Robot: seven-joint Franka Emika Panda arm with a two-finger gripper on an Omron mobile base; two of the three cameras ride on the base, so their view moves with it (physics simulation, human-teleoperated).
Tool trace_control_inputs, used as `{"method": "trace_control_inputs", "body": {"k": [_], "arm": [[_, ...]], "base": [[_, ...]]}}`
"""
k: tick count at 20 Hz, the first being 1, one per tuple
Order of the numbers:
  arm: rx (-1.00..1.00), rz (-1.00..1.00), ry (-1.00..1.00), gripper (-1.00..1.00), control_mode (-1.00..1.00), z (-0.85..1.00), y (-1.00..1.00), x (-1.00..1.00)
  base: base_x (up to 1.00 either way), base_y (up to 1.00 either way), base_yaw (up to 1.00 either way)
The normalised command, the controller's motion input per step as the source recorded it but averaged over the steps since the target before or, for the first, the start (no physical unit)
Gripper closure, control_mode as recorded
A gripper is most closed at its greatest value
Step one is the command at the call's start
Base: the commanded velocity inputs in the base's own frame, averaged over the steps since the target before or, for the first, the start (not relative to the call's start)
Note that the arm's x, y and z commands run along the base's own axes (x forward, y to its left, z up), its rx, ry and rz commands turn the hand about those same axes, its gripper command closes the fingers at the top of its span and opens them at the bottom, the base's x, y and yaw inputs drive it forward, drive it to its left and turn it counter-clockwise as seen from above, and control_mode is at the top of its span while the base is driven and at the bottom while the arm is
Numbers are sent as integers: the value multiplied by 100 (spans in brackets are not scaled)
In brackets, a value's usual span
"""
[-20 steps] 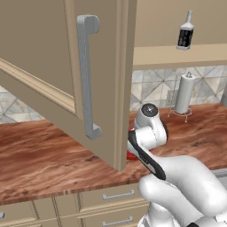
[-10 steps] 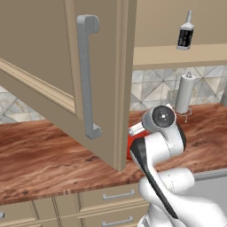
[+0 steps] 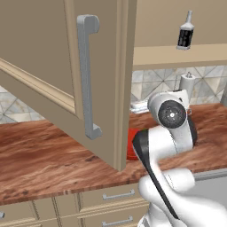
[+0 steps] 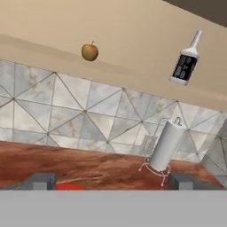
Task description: Open the cabinet. Pick the apple and peach from the cabinet and place them into the bowl. Then close the cabinet.
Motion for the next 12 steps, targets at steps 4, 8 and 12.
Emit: {"method": "trace_control_inputs", "body": {"k": [4,8,12], "arm": [[17,-5,-16,-100,-100,100,-18,-6],[20,-6,-7,-100,-100,100,-19,0],[21,-1,-1,-100,-100,74,-5,0]], "base": [[0,0,0],[0,0,0],[0,0,0]]}}
